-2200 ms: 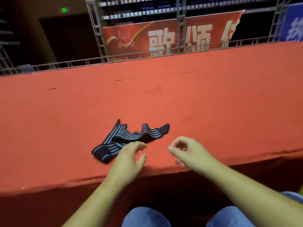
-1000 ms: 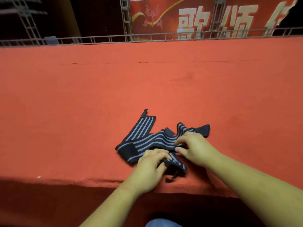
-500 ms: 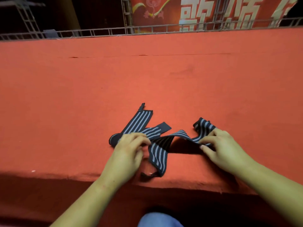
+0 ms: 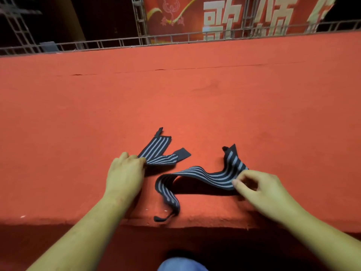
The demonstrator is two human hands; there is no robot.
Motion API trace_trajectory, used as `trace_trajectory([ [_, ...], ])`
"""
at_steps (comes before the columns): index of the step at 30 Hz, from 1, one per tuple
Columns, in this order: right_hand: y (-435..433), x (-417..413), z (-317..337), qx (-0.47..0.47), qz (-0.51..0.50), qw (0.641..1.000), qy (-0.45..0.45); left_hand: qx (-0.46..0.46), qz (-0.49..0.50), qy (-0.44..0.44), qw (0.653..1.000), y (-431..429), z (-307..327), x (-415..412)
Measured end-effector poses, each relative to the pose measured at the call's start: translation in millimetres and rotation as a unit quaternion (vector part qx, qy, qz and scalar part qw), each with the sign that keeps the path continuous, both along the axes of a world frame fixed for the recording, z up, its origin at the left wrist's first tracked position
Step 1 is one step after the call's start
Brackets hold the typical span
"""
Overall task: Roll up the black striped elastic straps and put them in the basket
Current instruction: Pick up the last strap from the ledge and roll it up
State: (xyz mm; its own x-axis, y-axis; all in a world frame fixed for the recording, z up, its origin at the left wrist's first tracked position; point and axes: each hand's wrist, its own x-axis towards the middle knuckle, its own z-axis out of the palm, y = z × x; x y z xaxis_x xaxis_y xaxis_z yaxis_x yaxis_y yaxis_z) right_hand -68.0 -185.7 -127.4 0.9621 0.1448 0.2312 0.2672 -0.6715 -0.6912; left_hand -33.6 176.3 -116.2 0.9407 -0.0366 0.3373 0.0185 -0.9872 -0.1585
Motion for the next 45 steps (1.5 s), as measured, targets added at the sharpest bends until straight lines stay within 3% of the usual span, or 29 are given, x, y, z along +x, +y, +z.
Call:
trace_trajectory([
  [6,-4.5,31.2,6.6,0.14,-0.173,0.974,0.035,-0.037,-0.059,-0.031,0.997,0.0,13.7,-5.1],
  [9,-3.9,58.1,7.3,0.187,-0.212,0.956,0.079,-0.049,-0.106,-0.025,0.993,-5.4,19.9,-19.4],
  [12,4.7,77.8,4.7,0.086,-0.177,0.968,0.155,-0.07,-0.14,-0.01,0.988,-8.2,24.2,-29.3],
  [16,22.7,88.6,5.2,-0.061,-0.113,0.978,0.166,-0.07,-0.168,0.004,0.983,-12.8,28.0,-37.6],
  [19,29.3,92.5,2.9,-0.103,-0.111,0.967,0.203,-0.056,-0.198,0.007,0.979,-22.2,29.7,-49.6],
  [25,25.3,83.7,-1.0,0.043,-0.152,0.974,0.16,-0.076,-0.237,0.044,0.967,-42.4,36.1,-71.2],
  [29,16.0,77.1,1.7,0.12,-0.128,0.972,0.157,-0.075,-0.298,0.115,0.944,-55.8,36.6,-97.4],
  [32,16.1,68.9,8.7,0.165,-0.104,0.966,0.168,-0.122,-0.28,0.159,0.939,-54.1,26.8,-102.6],
  [35,30.8,52.4,9.8,0.172,-0.072,0.969,0.163,-0.368,-0.182,0.128,0.903,-46.5,25.0,-86.6],
  [37,41.6,40.1,8.4,0.195,-0.057,0.966,0.161,-0.478,-0.07,0.09,0.871,-38.3,19.2,-63.9],
  [39,48.1,30.9,8.8,0.213,-0.046,0.963,0.159,-0.481,0.019,0.118,0.869,-28.9,7.5,-36.2],
  [41,50.2,23.2,12.0,0.241,-0.04,0.957,0.158,-0.413,0.064,0.183,0.89,-27.8,-3.7,-12.4],
  [43,49.8,15.3,15.7,0.274,-0.039,0.947,0.163,-0.339,0.055,0.192,0.919,-32.6,-12.0,6.7],
  [45,47.4,7.5,19.2,0.309,-0.038,0.934,0.175,-0.32,0.037,0.185,0.928,-40.4,-13.9,18.8],
])
